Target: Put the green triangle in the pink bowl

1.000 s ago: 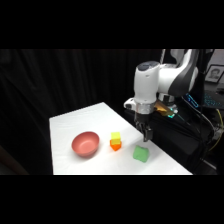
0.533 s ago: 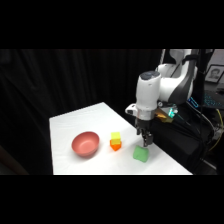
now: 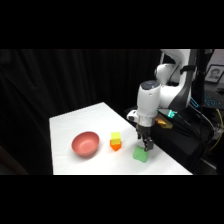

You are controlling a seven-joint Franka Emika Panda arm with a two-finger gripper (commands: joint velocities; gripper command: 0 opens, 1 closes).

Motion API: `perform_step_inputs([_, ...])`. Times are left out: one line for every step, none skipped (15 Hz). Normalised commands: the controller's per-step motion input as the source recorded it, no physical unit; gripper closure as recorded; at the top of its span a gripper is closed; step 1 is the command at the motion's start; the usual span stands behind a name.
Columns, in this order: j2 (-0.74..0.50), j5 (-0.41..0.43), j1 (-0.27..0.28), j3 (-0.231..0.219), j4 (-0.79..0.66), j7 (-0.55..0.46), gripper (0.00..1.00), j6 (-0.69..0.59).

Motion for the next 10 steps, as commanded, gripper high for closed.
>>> perform_step_inputs([0.18,-0.076,0.166,-0.137,0.07,0.07,0.0,0.24])
perform_step_inputs([0.18,-0.056,0.159,-0.133,0.09,0.05,0.0,0.22])
perform_step_inputs([0.19,-0.068,0.168,-0.147,0.1,0.06,0.0,0.23])
perform_step_inputs([0.2,-0.059,0.167,-0.147,0.12,0.05,0.0,0.22])
perform_step_inputs([0.21,-0.05,0.162,-0.15,0.14,0.04,0.0,0.21])
perform_step_inputs([0.23,-0.041,0.158,-0.148,0.16,0.02,0.0,0.21])
perform_step_inputs([0.24,-0.028,0.156,-0.147,0.17,0.01,0.0,0.21])
perform_step_inputs([0.23,0.003,0.145,-0.132,0.17,0.0,0.0,0.18])
perform_step_inputs([0.21,0.022,0.143,-0.12,0.16,-0.01,0.0,0.17])
perform_step_inputs([0.2,0.043,0.139,-0.107,0.15,-0.03,0.0,0.16])
